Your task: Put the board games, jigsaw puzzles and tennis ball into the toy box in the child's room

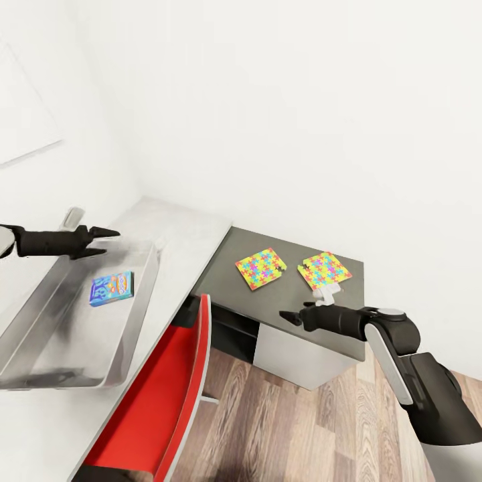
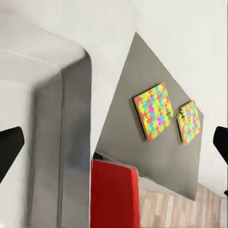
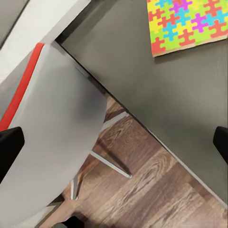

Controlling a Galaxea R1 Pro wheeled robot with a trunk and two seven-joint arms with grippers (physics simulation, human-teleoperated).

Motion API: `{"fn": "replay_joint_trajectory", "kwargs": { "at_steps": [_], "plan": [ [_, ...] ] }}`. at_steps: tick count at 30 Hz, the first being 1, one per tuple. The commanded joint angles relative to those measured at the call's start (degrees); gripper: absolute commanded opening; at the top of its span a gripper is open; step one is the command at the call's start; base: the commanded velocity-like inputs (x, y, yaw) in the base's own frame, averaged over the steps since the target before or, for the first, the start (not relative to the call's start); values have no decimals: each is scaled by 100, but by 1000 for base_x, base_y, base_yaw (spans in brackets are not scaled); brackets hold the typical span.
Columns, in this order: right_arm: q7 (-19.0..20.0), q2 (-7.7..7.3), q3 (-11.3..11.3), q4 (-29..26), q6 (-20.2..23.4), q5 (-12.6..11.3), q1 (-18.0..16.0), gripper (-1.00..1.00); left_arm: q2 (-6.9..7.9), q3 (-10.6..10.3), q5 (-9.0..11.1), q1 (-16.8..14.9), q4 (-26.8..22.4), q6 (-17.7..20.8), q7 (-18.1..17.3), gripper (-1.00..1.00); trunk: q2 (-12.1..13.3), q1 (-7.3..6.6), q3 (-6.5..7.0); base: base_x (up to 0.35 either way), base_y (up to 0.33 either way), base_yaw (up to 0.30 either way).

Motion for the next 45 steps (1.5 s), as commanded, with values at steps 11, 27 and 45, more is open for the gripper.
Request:
{"fn": "replay_joint_trajectory", "kwargs": {
  "at_steps": [11,27,45],
  "plan": [
    [93,-48,-448,-4,-62,16,-17,100,148,903,331,400,-1661,114,268,100,-10,4,-10,0,0,0],
    [104,-706,-1505,-4,170,16,-36,100,-3087,856,4623,617,-4500,47,8999,100,-10,4,-10,0,0,-213],
    [122,-1345,-2052,-4,235,16,204,100,-4407,857,3856,2209,-4992,-495,10274,100,-10,4,-9,0,0,-295]
  ]
}}
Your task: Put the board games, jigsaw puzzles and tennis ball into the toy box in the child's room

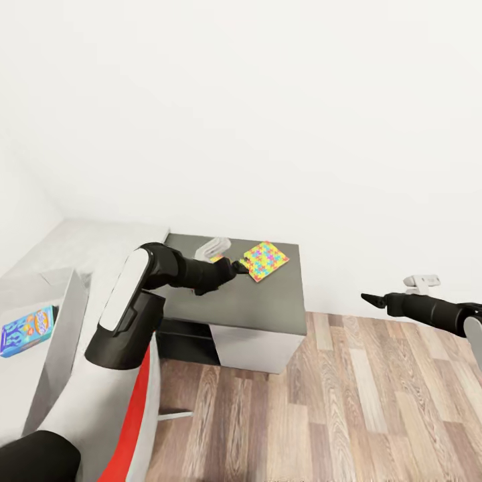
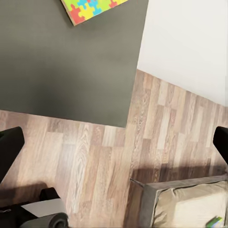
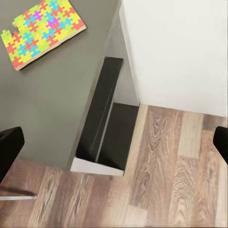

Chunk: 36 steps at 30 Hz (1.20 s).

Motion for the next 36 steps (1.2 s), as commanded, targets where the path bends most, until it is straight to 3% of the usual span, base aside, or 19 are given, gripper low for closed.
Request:
{"fn": "replay_joint_trajectory", "kwargs": {
  "at_steps": [1,4,5,10,18,22,28,33,35,36],
  "plan": [
    [44,-1,-4,-2,27,28,8,100,-21,-12,35,9,-26,8,67,100,-10,3,-8,0,0,-296],
    [48,-3,-4,-2,28,28,39,100,-65,-165,15,12,-68,-57,85,100,-10,3,-4,0,0,-296],
    [51,-4,-21,-2,32,29,52,100,-88,-430,2,4,-81,-125,85,100,-10,3,-1,0,0,-291],
    [52,-4,-25,-2,35,35,71,100,-106,-703,-4,92,-71,-197,53,100,-10,3,17,0,0,-288],
    [39,-4,-80,-2,18,71,182,100,-121,-834,-26,188,-47,-355,38,100,-10,3,54,-22,-10,-281],
    [14,-6,-366,-1,25,93,249,100,-145,-925,-256,208,66,-575,17,100,-10,3,74,-162,-102,-272],
    [-3,-10,-688,103,34,416,291,100,-240,-1354,-739,214,303,-918,-154,100,-10,3,108,-234,-150,-266],
    [-2,-17,-844,440,30,814,305,100,-290,-1684,-886,220,377,-1202,-404,100,-10,3,137,-200,-117,-260],
    [2,-35,-1010,652,16,921,307,100,-320,-1836,-911,221,391,-1348,-482,100,-10,3,149,-95,-55,-256],
    [5,-97,-1280,1132,-17,1021,305,100,-401,-2112,-899,201,541,-1544,-627,100,-10,3,155,-43,-25,-253]
  ]
}}
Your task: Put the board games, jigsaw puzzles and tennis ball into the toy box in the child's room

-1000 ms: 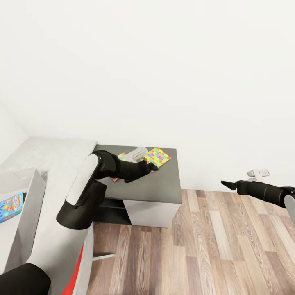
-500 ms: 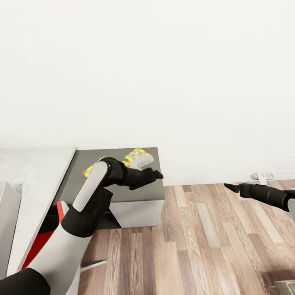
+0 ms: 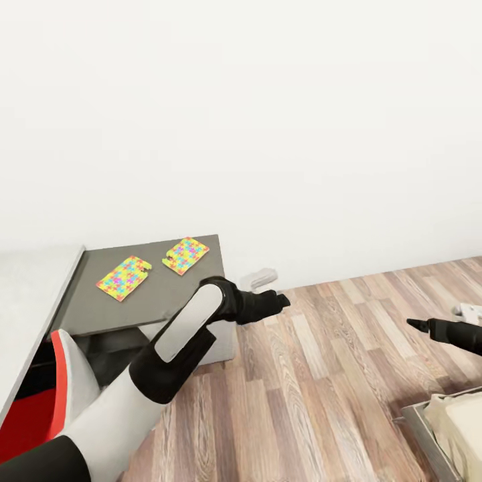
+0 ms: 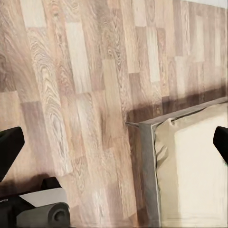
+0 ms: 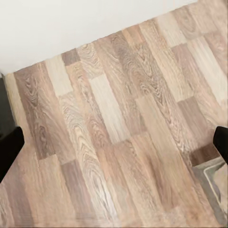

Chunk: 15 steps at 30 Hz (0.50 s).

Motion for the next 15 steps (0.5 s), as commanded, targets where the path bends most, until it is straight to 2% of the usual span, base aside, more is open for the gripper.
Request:
{"fn": "replay_joint_trajectory", "kwargs": {
  "at_steps": [1,6,10,12,13,15],
  "plan": [
    [-11,-50,-84,226,36,-73,-9,100,-32,-105,30,-19,119,-14,-42,100,-11,3,-3,-35,-20,-253],
    [-3,-364,-241,1074,-199,-17,-15,100,-99,-376,-20,-86,876,-189,-803,100,-11,3,28,-19,-11,-251],
    [-1,-479,-299,1363,-398,-7,-16,100,-94,-504,-168,-96,1556,-245,-1440,100,-11,3,53,-7,-4,-249],
    [0,-522,-329,1461,-473,-9,-22,100,-92,-611,-392,-56,1975,-299,-1796,100,-11,3,65,-3,-2,-249],
    [1,-543,-341,1498,-502,-11,-35,100,-87,-658,-582,-18,2193,-376,-2012,100,-11,3,71,-2,-1,-248],
    [-2,-559,-349,1521,-527,-13,-46,100,-81,-691,-779,37,2366,-493,-2270,100,-11,3,84,-1,-1,-248]
  ]
}}
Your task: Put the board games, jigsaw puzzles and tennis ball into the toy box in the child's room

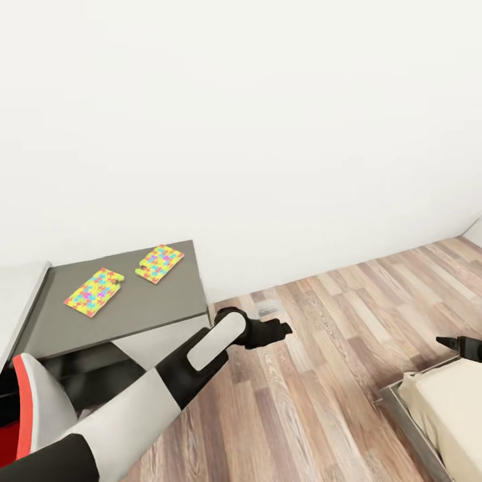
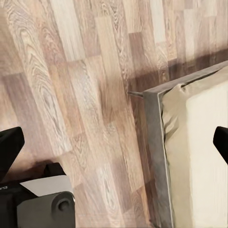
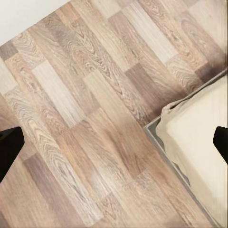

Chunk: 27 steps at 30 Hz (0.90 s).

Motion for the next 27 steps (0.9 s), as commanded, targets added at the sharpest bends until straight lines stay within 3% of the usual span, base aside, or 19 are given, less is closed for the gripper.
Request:
{"fn": "replay_joint_trajectory", "kwargs": {
  "at_steps": [1,7,16,23,27],
  "plan": [
    [-10,-16,-13,31,17,-41,-20,100,10,-31,-263,118,161,-153,-390,100,-11,3,-3,0,0,-248],
    [11,21,13,-9,-6,-42,-22,100,21,-46,-840,360,314,-293,-997,100,-11,3,34,0,0,-248],
    [15,39,17,-138,-10,-33,-7,100,36,-45,-964,428,374,-318,-1108,100,-11,3,89,40,-26,-248],
    [-35,29,15,203,-8,-20,-28,100,94,-7,-978,445,791,-333,-1176,100,-11,3,133,239,-214,-246],
    [-275,26,15,270,-10,-23,-36,100,114,3,-978,453,993,-509,-1333,100,-11,3,158,248,-228,-245]
  ]
}}
